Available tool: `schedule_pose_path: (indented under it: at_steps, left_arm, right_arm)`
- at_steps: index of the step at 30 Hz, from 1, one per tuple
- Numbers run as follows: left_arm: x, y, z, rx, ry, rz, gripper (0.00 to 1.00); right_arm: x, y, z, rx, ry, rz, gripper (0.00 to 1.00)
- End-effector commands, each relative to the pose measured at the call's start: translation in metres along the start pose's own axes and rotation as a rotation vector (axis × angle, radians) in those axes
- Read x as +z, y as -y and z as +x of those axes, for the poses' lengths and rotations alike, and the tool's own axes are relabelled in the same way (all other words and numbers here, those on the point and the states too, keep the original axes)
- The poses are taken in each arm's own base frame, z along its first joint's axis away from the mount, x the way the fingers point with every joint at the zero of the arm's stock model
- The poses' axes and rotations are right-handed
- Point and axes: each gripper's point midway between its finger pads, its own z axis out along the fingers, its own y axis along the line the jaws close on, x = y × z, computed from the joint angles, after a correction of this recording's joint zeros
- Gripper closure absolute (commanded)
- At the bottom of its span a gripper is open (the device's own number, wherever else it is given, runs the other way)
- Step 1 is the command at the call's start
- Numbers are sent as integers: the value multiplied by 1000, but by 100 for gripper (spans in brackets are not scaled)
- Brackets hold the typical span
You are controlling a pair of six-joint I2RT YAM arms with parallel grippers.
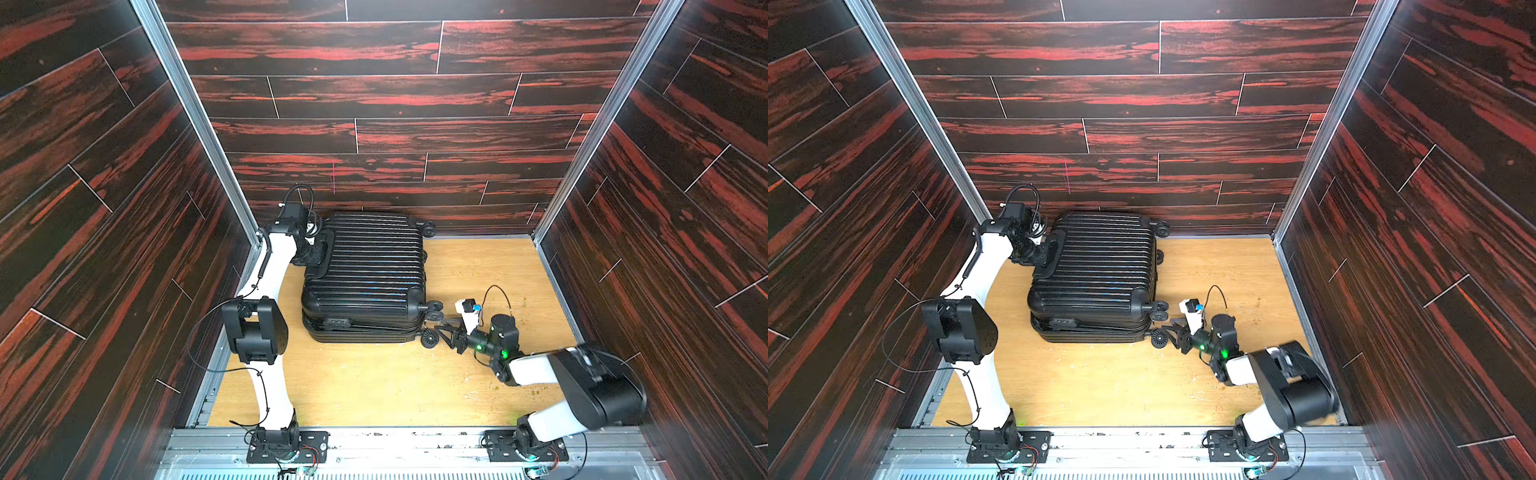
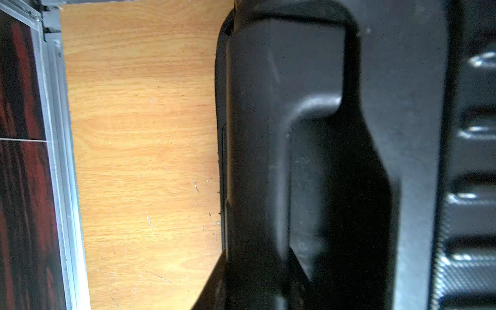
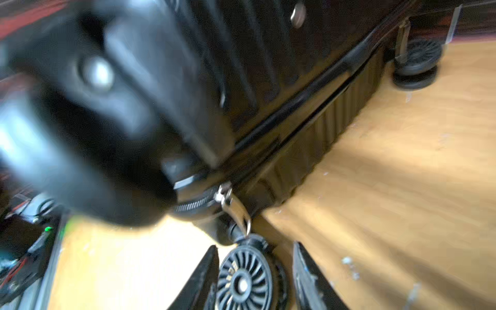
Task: Close the suitcase zippers
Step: Zip the zipper on the suitcase.
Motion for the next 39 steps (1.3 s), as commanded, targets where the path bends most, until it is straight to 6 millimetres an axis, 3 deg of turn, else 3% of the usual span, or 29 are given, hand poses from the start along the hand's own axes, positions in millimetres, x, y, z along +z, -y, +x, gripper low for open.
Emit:
schedule_pose_path:
  at_steps: [1,20,39]
  left_arm:
    - [-24,-21,-21,-52,86,-37,76]
    - [-29,-22,-24,-57,99,-42,76]
    - [-29,-20,-23,-62,95,-33,76]
  right_arm:
    - [5,-13,-17,-59,84,-72,55]
    - [27,-10,-1,-32,19,-66,55]
    - [44,-3,0,-9,25,-97,69]
